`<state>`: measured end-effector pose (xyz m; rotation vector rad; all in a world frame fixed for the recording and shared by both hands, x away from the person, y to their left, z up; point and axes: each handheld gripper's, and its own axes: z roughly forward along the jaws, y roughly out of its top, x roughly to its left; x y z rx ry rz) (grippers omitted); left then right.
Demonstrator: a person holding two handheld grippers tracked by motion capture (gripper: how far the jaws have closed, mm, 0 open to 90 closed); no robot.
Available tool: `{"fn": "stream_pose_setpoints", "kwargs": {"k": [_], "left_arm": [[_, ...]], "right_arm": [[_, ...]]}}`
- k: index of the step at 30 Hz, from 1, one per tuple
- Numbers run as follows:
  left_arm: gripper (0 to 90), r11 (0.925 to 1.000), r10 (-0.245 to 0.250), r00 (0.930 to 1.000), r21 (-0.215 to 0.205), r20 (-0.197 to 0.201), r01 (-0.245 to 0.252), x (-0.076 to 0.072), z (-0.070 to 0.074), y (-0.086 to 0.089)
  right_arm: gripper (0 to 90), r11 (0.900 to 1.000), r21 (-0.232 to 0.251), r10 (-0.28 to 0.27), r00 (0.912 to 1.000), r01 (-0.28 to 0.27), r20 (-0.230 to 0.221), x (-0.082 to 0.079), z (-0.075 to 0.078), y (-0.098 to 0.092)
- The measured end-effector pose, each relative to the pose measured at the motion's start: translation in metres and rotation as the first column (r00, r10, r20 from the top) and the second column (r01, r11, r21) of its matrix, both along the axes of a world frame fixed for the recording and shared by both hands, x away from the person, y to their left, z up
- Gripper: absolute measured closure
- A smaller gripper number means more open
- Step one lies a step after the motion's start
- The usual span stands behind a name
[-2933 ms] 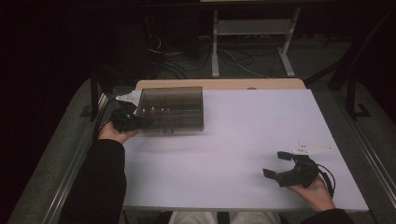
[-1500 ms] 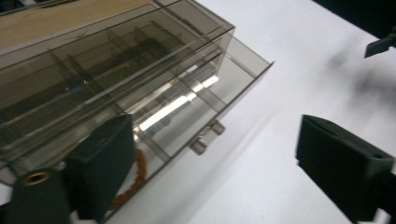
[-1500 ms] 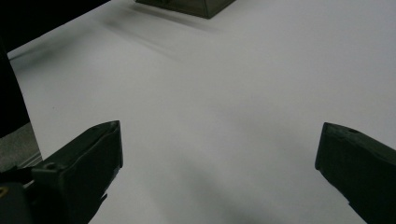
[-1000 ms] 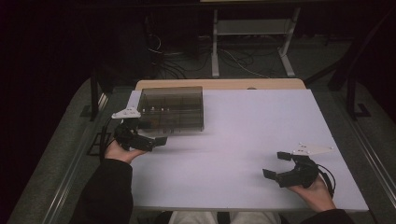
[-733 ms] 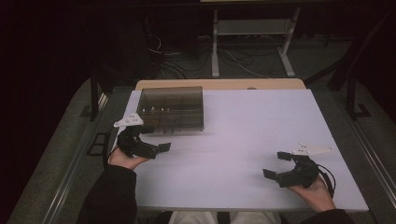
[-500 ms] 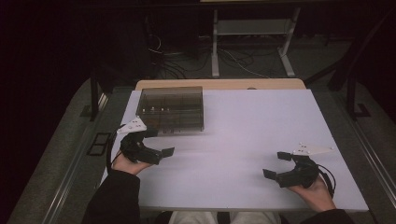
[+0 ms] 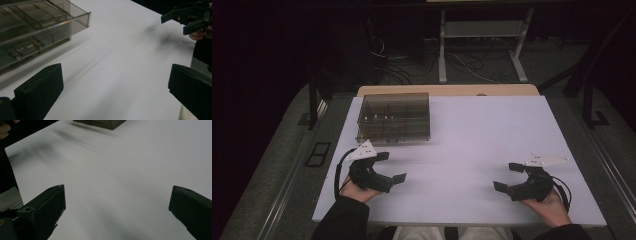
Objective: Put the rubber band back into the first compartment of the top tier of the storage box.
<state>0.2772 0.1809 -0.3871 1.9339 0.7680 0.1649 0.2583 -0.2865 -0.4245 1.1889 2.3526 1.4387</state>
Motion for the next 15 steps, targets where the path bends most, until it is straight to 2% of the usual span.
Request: {"fn": "stream_pose_setpoints", "kwargs": {"k": [4,9,15], "left_arm": [[0.0,0.9999,0.0,1.0,-0.016,-0.006,0.0,-0.003,-0.01,-0.003],[0.0,0.9998,-0.002,0.9995,-0.021,-0.033,0.002,-0.006,-0.026,-0.006],[0.0,0.9996,-0.015,0.9991,-0.026,-0.04,0.013,-0.006,-0.031,-0.008]], "right_arm": [[0.1,1.0,0.0,0.0,1.0,0.0,0.0,0.0,0.0,0.0],[0.1,1.0,-0.001,0.0,1.0,0.0,-0.002,0.0,0.0,0.0],[0.1,1.0,0.0,0.001,1.0,-0.001,-0.002,0.0,0.0,0.0]]}}
